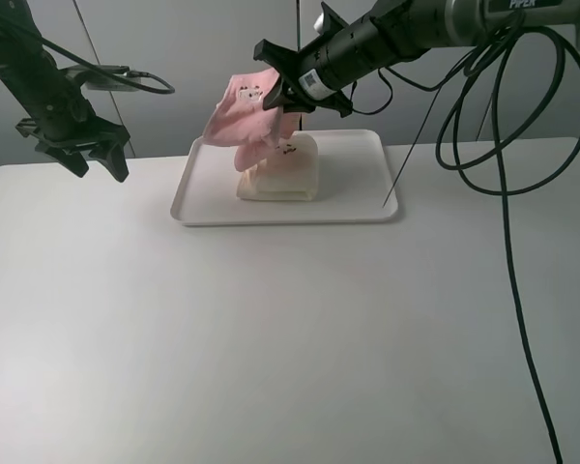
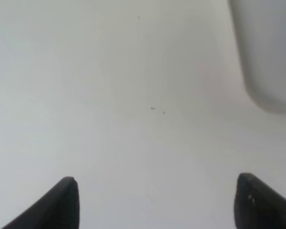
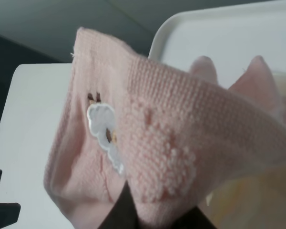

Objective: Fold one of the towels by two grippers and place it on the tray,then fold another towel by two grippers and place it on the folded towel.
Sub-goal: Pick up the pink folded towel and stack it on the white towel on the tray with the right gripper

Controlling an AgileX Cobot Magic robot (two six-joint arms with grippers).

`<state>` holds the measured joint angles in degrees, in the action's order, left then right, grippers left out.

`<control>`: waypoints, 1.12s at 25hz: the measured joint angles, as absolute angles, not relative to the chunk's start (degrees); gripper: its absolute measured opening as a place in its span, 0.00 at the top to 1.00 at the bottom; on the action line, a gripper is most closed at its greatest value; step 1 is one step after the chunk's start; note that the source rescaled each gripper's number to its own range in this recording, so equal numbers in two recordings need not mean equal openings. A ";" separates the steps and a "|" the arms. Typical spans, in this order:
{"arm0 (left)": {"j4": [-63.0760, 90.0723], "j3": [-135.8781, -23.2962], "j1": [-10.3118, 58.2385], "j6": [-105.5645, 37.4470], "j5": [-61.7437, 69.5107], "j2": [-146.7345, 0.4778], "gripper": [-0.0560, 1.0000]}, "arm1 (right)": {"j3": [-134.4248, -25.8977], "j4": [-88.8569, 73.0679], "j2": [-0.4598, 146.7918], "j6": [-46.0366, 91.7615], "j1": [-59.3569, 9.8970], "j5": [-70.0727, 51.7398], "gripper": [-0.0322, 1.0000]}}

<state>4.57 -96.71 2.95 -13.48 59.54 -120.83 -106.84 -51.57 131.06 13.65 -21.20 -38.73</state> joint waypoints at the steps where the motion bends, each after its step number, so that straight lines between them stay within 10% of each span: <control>1: 4.57 -96.71 2.95 -13.48 59.54 -120.83 0.14 | -106.84 -51.44 131.06 13.33 -20.82 -39.41 0.89; 20: 4.57 -96.71 2.95 -13.74 60.38 -120.83 0.14 | -106.84 -47.83 139.47 11.80 -20.02 -37.63 0.88; 22: 4.57 -96.71 2.95 -13.74 60.49 -120.83 0.14 | -106.84 -47.72 139.61 11.68 -20.02 -36.87 0.74; 26: 4.57 -96.71 2.95 -13.74 60.61 -120.83 0.14 | -106.86 -47.50 139.61 11.68 -20.02 -36.35 0.12; 28: 4.57 -96.71 2.95 -13.74 60.61 -120.83 0.14 | -106.86 -46.47 139.11 11.80 -20.02 -36.35 0.03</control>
<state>4.57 -96.71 2.95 -13.74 60.61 -120.83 -106.86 -46.47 139.11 11.80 -20.02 -36.35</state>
